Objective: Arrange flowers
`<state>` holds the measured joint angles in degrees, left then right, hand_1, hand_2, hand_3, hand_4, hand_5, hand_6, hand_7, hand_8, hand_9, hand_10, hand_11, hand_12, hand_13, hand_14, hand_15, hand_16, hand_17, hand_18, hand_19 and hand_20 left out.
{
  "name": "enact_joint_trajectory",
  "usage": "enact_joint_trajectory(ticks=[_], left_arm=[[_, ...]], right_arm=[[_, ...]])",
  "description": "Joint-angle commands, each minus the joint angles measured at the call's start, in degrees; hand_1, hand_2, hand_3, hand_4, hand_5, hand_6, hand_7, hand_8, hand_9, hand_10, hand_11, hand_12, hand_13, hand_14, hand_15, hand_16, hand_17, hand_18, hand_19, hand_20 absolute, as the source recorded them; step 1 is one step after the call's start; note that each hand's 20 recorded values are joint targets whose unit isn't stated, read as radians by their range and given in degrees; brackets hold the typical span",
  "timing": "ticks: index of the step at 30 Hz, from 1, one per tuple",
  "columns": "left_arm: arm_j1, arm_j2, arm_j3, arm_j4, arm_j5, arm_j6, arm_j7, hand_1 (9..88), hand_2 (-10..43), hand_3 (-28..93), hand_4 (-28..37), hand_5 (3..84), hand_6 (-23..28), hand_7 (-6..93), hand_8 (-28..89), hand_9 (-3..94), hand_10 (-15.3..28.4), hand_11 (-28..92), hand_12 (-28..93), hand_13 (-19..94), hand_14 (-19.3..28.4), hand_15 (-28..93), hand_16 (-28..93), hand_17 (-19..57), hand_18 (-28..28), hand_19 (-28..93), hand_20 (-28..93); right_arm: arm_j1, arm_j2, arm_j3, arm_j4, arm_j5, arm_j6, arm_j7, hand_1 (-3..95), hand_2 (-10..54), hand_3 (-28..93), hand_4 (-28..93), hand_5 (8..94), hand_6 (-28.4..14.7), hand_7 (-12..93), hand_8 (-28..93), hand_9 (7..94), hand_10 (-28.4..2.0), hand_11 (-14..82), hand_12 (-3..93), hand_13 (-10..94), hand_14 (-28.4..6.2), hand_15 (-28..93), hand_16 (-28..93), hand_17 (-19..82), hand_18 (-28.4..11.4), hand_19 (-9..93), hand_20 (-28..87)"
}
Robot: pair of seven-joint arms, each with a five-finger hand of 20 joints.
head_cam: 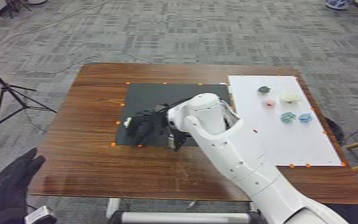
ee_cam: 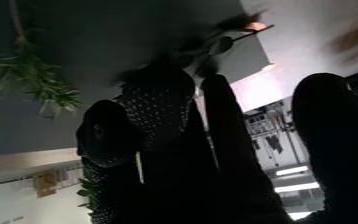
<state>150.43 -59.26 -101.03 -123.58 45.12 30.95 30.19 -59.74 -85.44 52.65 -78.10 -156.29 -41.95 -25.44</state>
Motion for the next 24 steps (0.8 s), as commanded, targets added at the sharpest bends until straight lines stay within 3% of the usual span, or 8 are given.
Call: enact_joint_trajectory(ticks=[1, 6, 10, 13, 15, 17, 20, 24], left_arm=[[0.06, -1.14, -0.39, -0.43, 0.87, -1.04, -0.21, 21.0, 7.8, 71, -28.3, 39.6, 2.9, 17.8, -11, 44.7, 13.7, 21, 11, 34, 13.9, 10, 2, 3.1, 9.3, 11, 14], [-0.04, -1.57, -0.53, -0.43, 1.28, -1.33, -0.53, 21.1, 8.0, 71, -28.3, 39.8, 2.9, 17.7, -11, 44.7, 13.7, 21, 11, 35, 14.0, 10, 2, 3.0, 9.4, 11, 14], [-0.41, -3.12, -1.05, -0.43, 2.76, -2.4, -1.67, 21.1, 7.9, 71, -28.3, 40.0, 2.8, 17.7, -10, 44.8, 13.7, 21, 11, 35, 14.0, 11, 2, 3.0, 9.4, 11, 14], [-0.36, -2.89, -0.97, -0.43, 2.54, -2.24, -1.51, 21.0, 7.9, 71, -28.3, 40.2, 2.9, 17.7, -10, 44.9, 13.8, 21, 11, 35, 14.1, 11, 2, 3.0, 9.5, 11, 14], [-0.36, -2.92, -0.98, -0.43, 2.57, -2.26, -1.52, 21.1, 7.9, 71, -28.3, 42.5, 3.3, 17.7, -10, 45.5, 13.8, 21, 11, 35, 14.3, 11, 2, 3.3, 9.7, 12, 14], [-0.37, -2.94, -0.99, -0.43, 2.58, -2.27, -1.54, 22.0, 8.2, 70, -28.3, 44.9, 3.7, 17.9, -10, 47.9, 14.2, 23, 12, 39, 16.2, 22, 2, 5.1, 13.2, 26, 21], [-0.24, -2.39, -0.8, -0.43, 2.07, -1.89, -1.14, 25.6, 8.7, 68, -27.6, 49.3, 4.1, 18.6, -9, 54.7, 14.8, 28, 14, 50, 18.0, 46, 0, 6.6, 17.8, 53, 38], [0.38, 0.26, 0.08, -0.43, -0.51, -0.1, 0.86, 27.8, 8.6, 68, -26.1, 50.9, 3.5, 19.9, -9, 55.9, 14.9, 29, 14, 49, 18.1, 46, -1, 7.1, 17.6, 52, 40]], right_arm=[[2.83, 0.48, -0.77, -0.64, 4.79, 1.52, 1.49, 18.5, 6.6, 71, -11, 41.9, -5.3, 8, -6, 41.1, -10.4, 4.5, 9.3, 76, -9.9, 67, 30, 49, -20.5, 93, 52], [4.22, 3.21, -1.55, -2.66, 9.97, 1.82, 3.22, 17.8, 5.9, 72, -12, 41.6, -4.1, 8, -6, 41.5, -10.5, 4.6, 9.2, 77, -9.7, 67, 29, 49, -20.5, 93, 52], [4.38, 10.07, -1.86, -9.32, 17.71, 3.72, 5.15, 18.0, 5.8, 71, -12, 41.5, -2.9, 8, -6, 41.9, -12.3, 4.7, 9.4, 77, -9.4, 67, 29, 50, -20.5, 93, 53], [1.54, 20.52, -1.57, -17.99, 24.66, 14.5, 8.84, 19.3, 5.5, 69, -12, 42.4, -2.0, 10, -6, 43.6, -12.6, 5.5, 10.4, 77, -9.3, 66, 30, 49, -20.2, 93, 52], [-0.72, 27.72, -1.63, -22.08, 27.38, 25.73, 12.32, 23.6, 3.5, 68, -13, 46.7, -1.3, 14, -7, 52.5, -12.8, 7.5, 13.6, 75, -9.1, 64, 29, 47, -19.0, 91, 50], [-3.48, 33.01, -0.12, -24.5, 29.51, 33.54, 15.37, 27.0, 1.1, 68, -14, 52.1, -0.9, 17, -8, 61.6, -12.5, 10.6, 17.3, 75, -8.3, 61, 30, 46, -17.9, 90, 50], [-7.82, 38.96, 3.75, -26.29, 33.83, 40.2, 19.4, 30.3, -4.8, 69, -15, 56.7, -0.8, 21, -7, 68.6, -11.3, 17.1, 21.0, 76, -7.0, 59, 31, 46, -16.9, 89, 50], [-14.0, 43.44, 11.82, -26.32, 34.45, 38.51, 20.54, 32.1, -8.8, 70, -16, 58.1, -1.3, 22, -7, 69.8, -10.8, 20.3, 23.0, 76, -6.6, 59, 32, 47, -16.6, 88, 51]])
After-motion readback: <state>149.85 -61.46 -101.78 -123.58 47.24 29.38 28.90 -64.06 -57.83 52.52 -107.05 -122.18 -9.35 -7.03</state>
